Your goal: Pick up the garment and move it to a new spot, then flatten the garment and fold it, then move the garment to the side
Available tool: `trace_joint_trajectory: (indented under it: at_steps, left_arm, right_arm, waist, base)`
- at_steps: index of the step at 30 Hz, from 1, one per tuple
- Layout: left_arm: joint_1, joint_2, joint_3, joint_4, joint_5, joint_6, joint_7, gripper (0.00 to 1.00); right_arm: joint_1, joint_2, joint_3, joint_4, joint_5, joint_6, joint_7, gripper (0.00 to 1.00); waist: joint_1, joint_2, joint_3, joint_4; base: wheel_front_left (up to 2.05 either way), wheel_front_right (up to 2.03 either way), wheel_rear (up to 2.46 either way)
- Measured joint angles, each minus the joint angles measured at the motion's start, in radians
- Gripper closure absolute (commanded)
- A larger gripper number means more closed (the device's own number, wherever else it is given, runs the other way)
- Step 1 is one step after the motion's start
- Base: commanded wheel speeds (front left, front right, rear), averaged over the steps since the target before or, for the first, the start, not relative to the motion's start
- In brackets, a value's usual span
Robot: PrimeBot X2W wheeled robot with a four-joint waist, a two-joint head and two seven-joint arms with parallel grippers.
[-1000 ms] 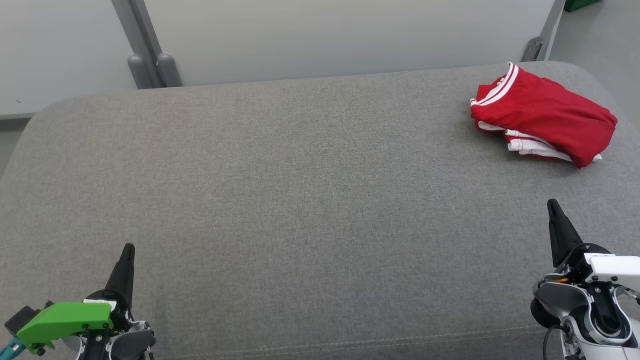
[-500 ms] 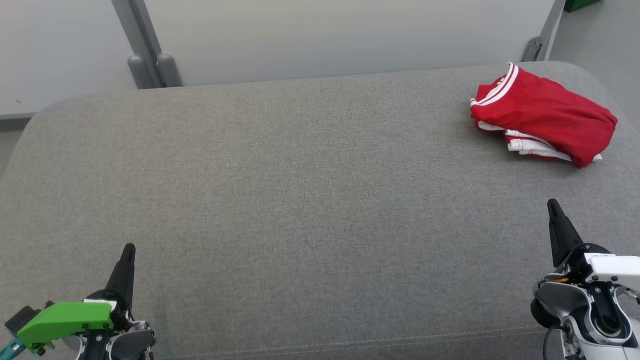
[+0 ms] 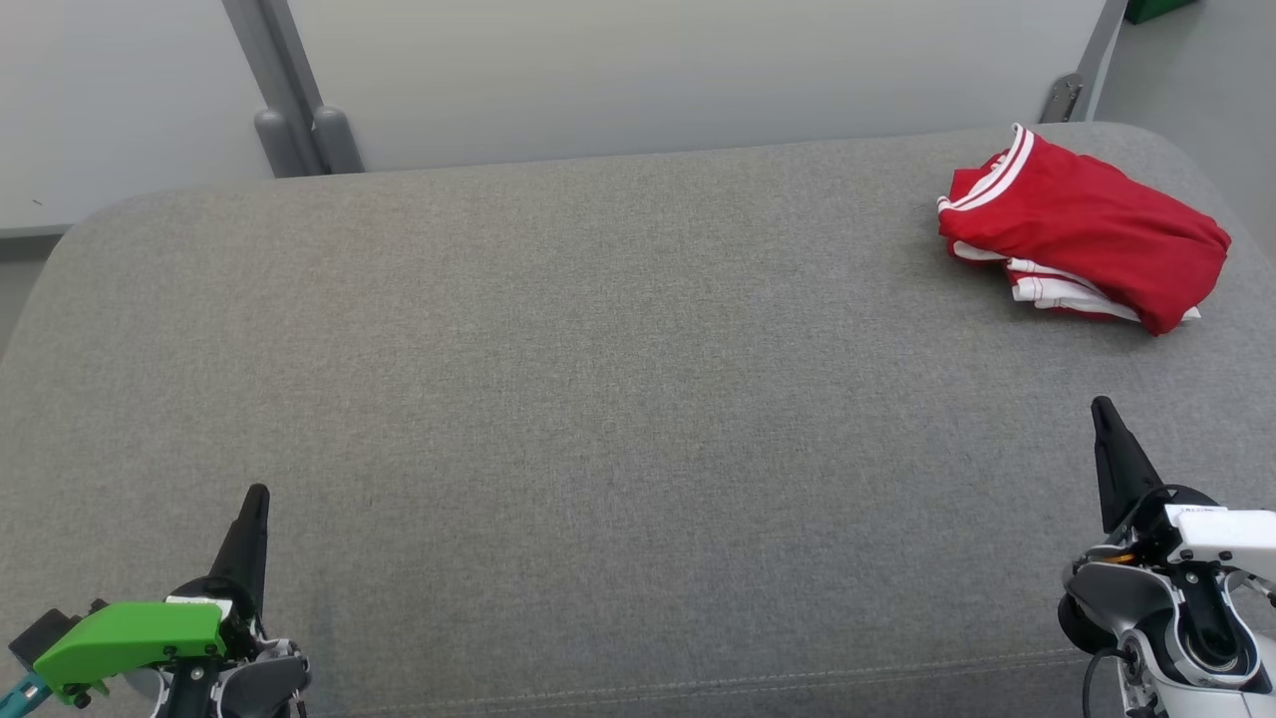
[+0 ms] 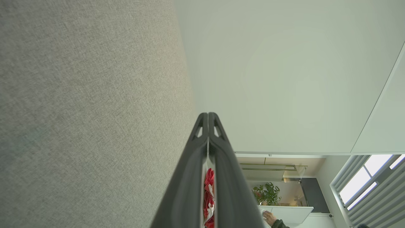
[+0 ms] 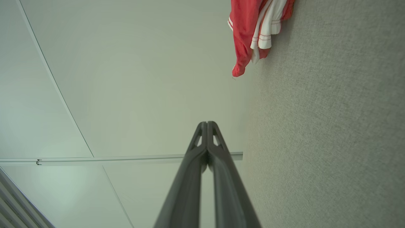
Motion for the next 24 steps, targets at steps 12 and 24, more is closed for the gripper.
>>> trace_joint_trajectory:
  at_steps: [12, 24]
  left_arm:
    - [0.000, 0.000, 0.001, 0.001, 0.000, 0.000, 0.000, 1.00]
    - [0.000, -0.001, 0.002, 0.002, 0.000, 0.000, 0.000, 1.00]
  right_arm:
    - [0.000, 0.001, 0.000, 0.000, 0.000, 0.000, 0.000, 1.00]
    - [0.000, 0.002, -0.001, 0.000, 0.000, 0.000, 0.000, 1.00]
  waist:
    - [0.0000, 0.0000, 0.000, 0.000]
    - [0.0000, 0.0000, 0.000, 0.000]
  base:
    - [0.00, 0.00, 0.00]
    - [0.00, 0.00, 0.00]
